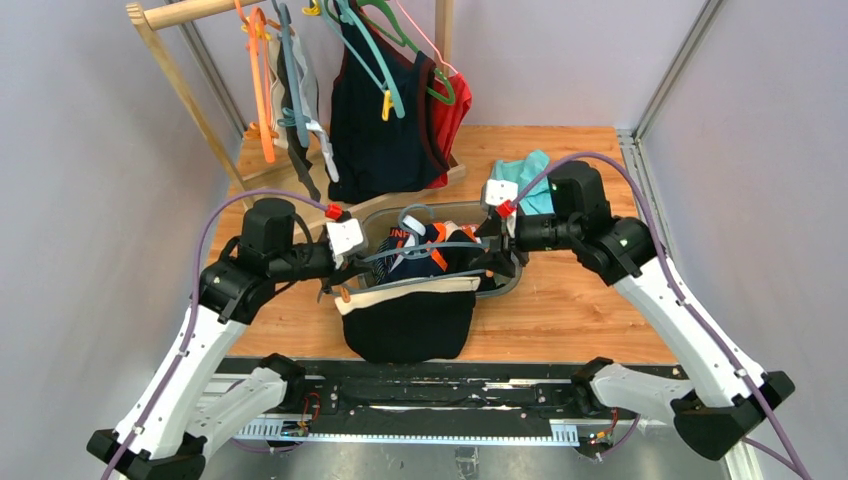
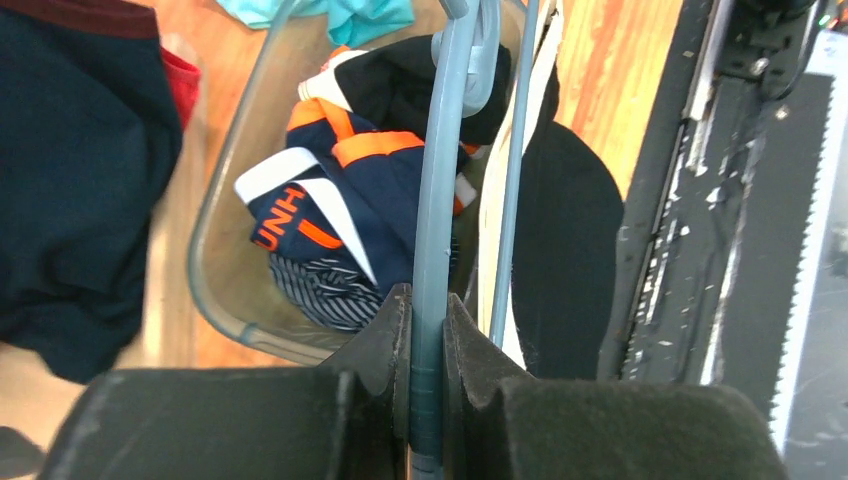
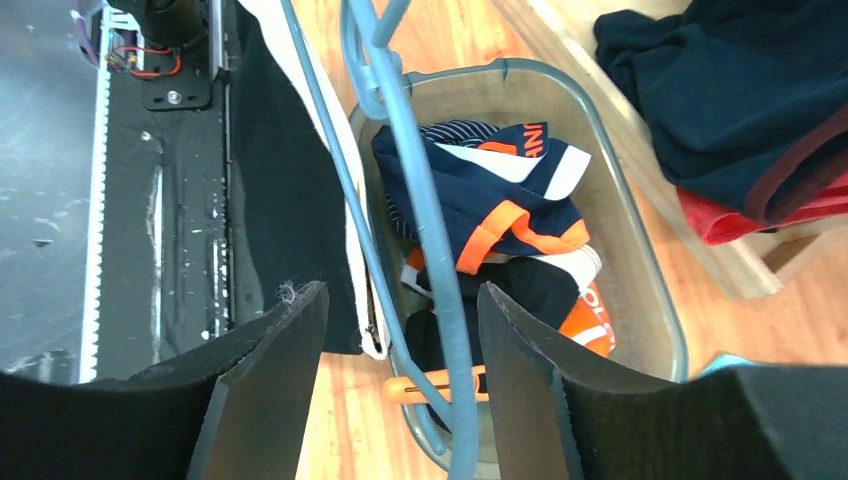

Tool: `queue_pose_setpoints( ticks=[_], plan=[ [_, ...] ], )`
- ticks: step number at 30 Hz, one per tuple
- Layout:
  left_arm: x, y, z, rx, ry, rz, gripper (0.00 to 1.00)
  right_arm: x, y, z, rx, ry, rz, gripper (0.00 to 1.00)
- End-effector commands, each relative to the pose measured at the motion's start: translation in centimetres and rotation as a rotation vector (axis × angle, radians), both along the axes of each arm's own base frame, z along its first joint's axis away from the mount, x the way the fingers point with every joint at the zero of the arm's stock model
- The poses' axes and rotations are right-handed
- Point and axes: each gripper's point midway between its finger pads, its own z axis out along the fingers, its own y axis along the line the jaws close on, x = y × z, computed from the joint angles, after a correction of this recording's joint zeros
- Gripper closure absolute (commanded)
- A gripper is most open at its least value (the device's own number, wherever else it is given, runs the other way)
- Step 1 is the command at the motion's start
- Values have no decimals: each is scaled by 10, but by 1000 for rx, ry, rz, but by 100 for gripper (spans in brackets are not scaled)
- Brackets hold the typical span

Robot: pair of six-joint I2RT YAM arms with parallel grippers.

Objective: Remove the underwear clipped to the hanger
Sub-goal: Remove the underwear from the hanger.

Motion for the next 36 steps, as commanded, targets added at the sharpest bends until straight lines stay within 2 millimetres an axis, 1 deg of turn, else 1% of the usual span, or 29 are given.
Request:
queue_pose_setpoints(
  ticks=[1, 5, 9, 10, 11, 14, 15, 17, 20, 23, 24, 25, 27, 29, 31, 34, 36],
  plan=[
    [3, 5, 22, 64, -241, -69, 100, -10, 8, 11, 11, 130, 9, 42],
    [-2, 2, 23, 73, -290, -112, 100, -15, 12, 1, 0, 179, 51, 41],
    [-7, -3, 27, 58, -301, -149, 100, -33, 20, -7, 20, 274, 158, 44],
    [-8, -4, 29, 55, -303, -154, 100, -36, 21, -9, 25, 293, 175, 47],
    [-9, -4, 29, 53, -303, -157, 100, -37, 22, -10, 28, 308, 188, 53],
    [-7, -3, 27, 63, -308, -151, 100, -38, 24, -12, 30, 317, 203, 76],
    [-6, -2, 26, 66, -308, -146, 100, -38, 24, -13, 29, 317, 201, 82],
    [-7, -2, 26, 64, -302, -143, 100, -36, 24, -16, 23, 315, 196, 91],
    [-10, -3, 29, 48, -297, -147, 100, -33, 23, -21, 8, 300, 184, 99],
    [-12, -3, 29, 38, -284, -140, 100, -29, 20, -23, -6, 261, 174, 99],
    [-12, -2, 30, 30, -273, -122, 96, -26, 18, -23, -14, 233, 167, 99],
    [-11, -1, 32, 18, -259, -96, 87, -24, 16, -23, -24, 196, 161, 99],
    [-9, 0, 35, -21, -207, -35, 63, -20, 7, -23, -49, 106, 147, 99],
    [-10, 0, 36, -50, -151, 7, 48, -16, -1, -22, -66, 11, 138, 99],
    [-12, 0, 34, -69, -95, 37, 41, -16, -8, -22, -87, -83, 143, 99],
    [-13, 1, 32, -105, -14, 80, 35, -16, -19, -18, -112, -217, 149, 99],
    [-10, 2, 33, -143, 55, 131, 32, -18, -25, -16, -124, -282, 162, 99]
  ],
)
